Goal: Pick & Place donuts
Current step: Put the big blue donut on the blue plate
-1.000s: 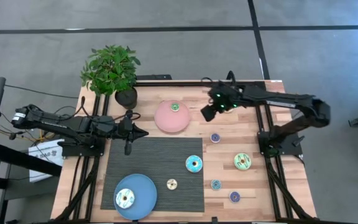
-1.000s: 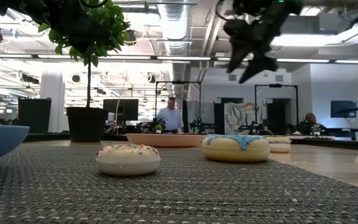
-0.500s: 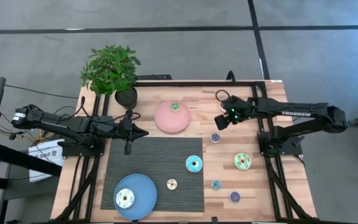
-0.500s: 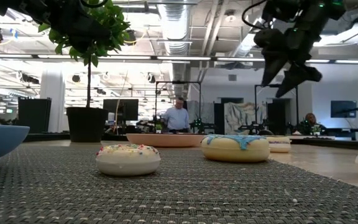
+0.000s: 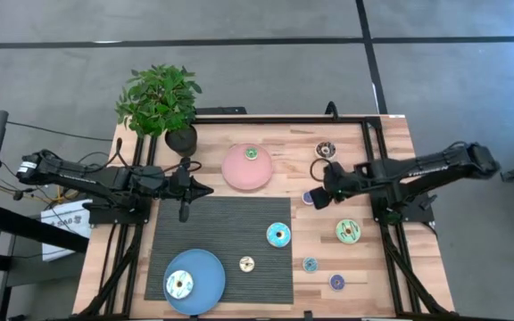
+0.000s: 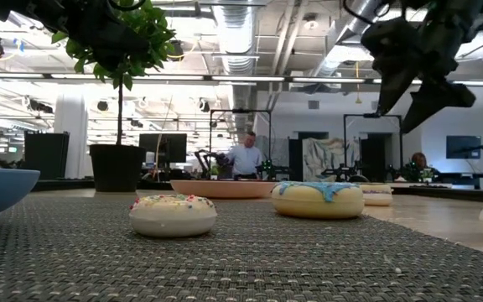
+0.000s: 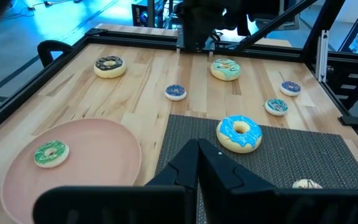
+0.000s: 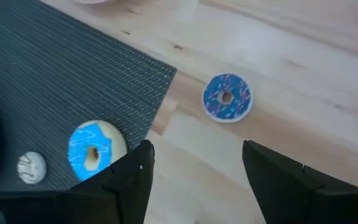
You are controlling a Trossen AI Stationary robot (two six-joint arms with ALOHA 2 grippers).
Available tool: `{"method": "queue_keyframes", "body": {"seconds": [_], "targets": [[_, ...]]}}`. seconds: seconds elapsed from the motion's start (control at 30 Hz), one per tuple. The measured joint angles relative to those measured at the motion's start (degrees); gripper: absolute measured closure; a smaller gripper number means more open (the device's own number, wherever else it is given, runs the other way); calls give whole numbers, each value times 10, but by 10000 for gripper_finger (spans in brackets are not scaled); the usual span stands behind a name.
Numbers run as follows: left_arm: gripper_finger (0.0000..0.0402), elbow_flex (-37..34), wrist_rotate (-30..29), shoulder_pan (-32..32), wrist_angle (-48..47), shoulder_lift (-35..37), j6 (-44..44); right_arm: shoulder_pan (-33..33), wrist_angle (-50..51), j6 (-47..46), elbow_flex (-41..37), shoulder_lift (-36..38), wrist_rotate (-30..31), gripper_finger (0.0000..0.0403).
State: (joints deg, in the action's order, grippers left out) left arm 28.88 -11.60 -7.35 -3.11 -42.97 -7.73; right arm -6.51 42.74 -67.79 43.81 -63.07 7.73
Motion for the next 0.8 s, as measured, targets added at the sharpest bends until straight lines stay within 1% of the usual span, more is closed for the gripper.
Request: {"method": "queue_keyframes", "body": {"seconds": [0.2,0.3,0.43,0.63,0.8], "targets": [[401,0,0,0,0,0,9,-52,-9,-69,0,0,35,168],[401,0,0,0,0,0,10,-70,-13,-87,0,0,51,168],[401,0,0,0,0,0,10,-81,-10,-88,0,0,59,168],[401,0,0,0,0,0,10,-88,9,-29,0,0,60,168],[401,0,0,0,0,0,10,-88,29,86,0,0,48,168]]}}
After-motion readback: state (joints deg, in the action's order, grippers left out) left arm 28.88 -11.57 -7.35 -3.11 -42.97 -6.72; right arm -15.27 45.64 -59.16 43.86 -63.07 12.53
